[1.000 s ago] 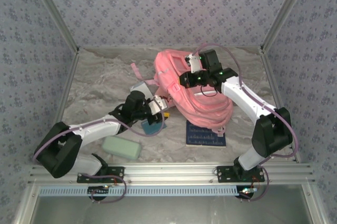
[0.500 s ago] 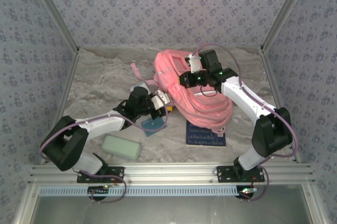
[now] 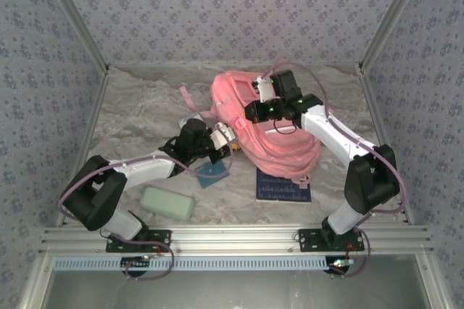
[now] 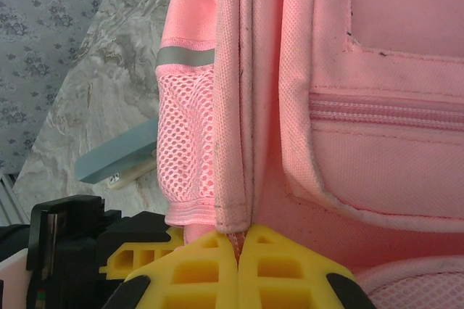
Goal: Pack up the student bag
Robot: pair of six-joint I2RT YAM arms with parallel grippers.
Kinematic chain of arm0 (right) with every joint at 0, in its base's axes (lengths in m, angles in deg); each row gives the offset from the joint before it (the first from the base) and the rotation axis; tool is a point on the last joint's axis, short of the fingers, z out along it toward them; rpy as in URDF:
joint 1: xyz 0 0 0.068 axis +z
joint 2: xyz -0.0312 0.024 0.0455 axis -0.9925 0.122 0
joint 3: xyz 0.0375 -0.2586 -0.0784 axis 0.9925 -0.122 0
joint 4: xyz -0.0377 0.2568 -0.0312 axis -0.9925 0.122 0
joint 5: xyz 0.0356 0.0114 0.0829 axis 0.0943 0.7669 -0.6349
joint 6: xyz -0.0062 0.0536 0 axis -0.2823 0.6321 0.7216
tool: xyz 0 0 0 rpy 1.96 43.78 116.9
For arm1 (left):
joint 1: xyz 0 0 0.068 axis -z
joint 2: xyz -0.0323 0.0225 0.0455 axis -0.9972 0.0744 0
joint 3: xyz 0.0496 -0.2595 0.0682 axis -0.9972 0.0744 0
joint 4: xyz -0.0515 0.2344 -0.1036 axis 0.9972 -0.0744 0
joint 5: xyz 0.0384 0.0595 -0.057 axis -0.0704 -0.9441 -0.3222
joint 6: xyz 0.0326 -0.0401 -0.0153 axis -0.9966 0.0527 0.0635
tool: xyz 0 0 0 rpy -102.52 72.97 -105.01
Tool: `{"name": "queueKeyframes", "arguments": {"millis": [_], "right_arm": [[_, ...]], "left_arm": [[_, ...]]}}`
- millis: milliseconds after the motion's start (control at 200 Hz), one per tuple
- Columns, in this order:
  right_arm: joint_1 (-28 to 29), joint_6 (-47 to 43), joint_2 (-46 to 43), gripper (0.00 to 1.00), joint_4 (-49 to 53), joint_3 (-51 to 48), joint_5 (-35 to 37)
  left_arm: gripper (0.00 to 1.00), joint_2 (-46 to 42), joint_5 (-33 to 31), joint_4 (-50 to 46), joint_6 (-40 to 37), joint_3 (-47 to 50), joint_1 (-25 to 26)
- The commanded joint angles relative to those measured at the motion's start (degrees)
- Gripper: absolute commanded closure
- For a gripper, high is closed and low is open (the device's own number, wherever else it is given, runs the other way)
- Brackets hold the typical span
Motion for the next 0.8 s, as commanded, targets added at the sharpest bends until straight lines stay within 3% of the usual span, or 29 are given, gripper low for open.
{"name": "queueKeyframes", "arguments": {"millis": [0,390,799], "right_arm": [[0.4,1.0,0.1,1.0,-3.2,1.4,-0.8],[0.5,1.4,0.7,1.0,-3.3,1.6,-0.3],[0.5,2.3,1.4,1.0,-3.5,2.3,1.3]], "left_arm": [[0.74,0.0,-0.4,2.4,0.8,-0.7,0.2],[0.98,-0.1,0.1,0.6,2.1,-0.1,0.3],[1.0,-3.2,-2.1,-1.2,5.2,2.6,4.7]]}}
